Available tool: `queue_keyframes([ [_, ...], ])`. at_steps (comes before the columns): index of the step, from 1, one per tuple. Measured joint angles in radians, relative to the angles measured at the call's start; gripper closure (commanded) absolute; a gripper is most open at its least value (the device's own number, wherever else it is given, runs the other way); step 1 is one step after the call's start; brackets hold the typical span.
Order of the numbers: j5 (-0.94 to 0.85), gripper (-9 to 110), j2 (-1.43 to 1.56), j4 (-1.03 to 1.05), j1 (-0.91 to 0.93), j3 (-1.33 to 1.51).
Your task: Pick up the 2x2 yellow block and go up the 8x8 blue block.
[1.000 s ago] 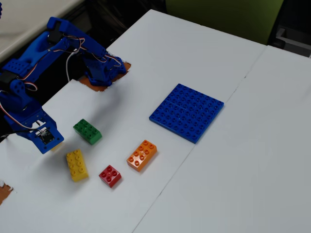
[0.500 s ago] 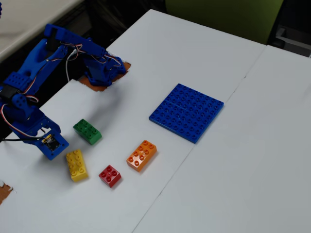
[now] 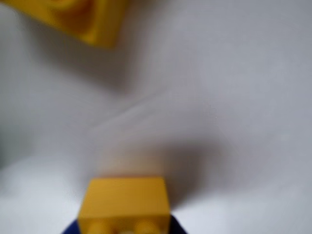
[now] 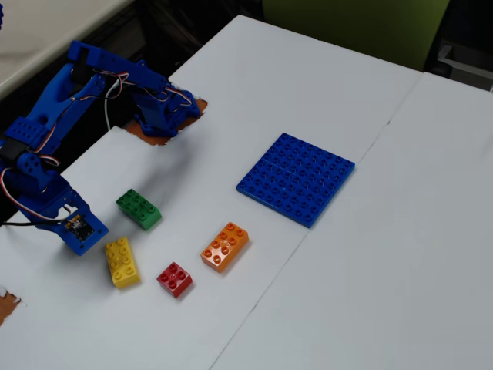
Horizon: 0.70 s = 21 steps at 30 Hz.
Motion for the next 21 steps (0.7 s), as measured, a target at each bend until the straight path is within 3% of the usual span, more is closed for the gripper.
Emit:
queue_keyframes([
  [10,0.178,101,0.132,0.169,-0.114,0.000],
  [21,0.666,101,0.425,0.321,-0.477,0.000],
])
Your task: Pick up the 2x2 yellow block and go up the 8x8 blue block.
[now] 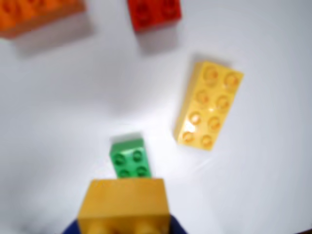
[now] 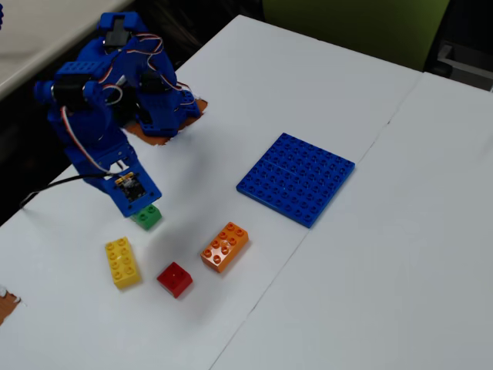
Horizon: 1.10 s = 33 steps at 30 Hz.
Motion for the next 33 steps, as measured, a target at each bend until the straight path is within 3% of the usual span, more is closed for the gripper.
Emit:
queue_keyframes([
  [4,0.178,101,0.046,0.000,-0.164,0.000],
  [13,0.379,101,0.035,0.002,-0.477,-0.104],
  [22,0.457,101,-0.087,-0.031,-0.738,-0.189],
  [33,0.482,101,-0.110,0.003,-0.879,-0.189],
])
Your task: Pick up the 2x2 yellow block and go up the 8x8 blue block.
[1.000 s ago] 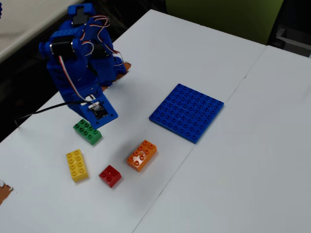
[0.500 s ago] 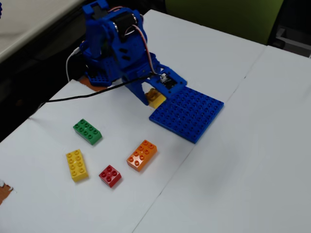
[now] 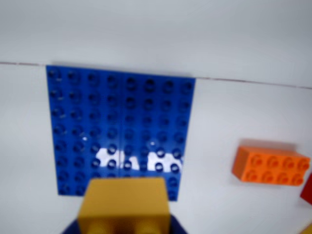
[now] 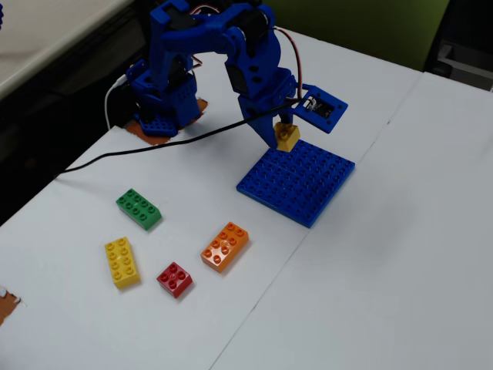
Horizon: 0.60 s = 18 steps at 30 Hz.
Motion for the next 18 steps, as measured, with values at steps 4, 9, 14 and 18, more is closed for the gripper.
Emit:
queue_keyframes([
  [4,0.037,101,-0.029,0.000,-0.037,-0.006],
  [9,0.094,101,-0.061,0.008,-0.063,-0.015],
  [14,0.141,101,-0.078,0.008,-0.072,-0.015],
  [18,0.169,101,-0.097,0.008,-0.084,-0.025],
])
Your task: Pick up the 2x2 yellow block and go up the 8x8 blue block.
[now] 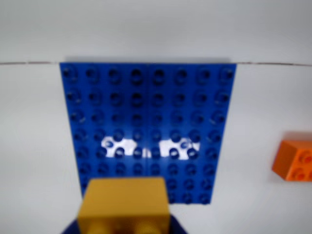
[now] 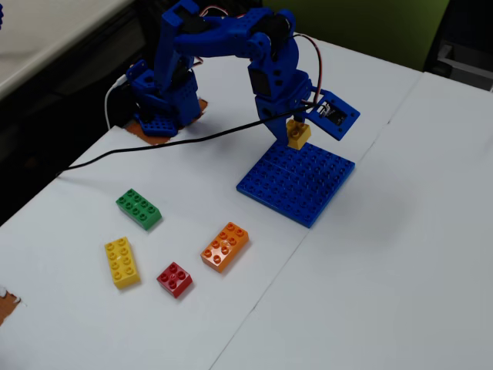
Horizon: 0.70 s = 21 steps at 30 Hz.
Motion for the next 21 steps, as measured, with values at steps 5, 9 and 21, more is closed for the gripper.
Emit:
queue_keyframes([
  [5,0.014,101,-0.009,0.000,0.000,-0.020],
  [9,0.014,101,-0.009,0.000,0.000,-0.020],
  [21,0.011,101,0.046,0.000,0.012,0.014],
])
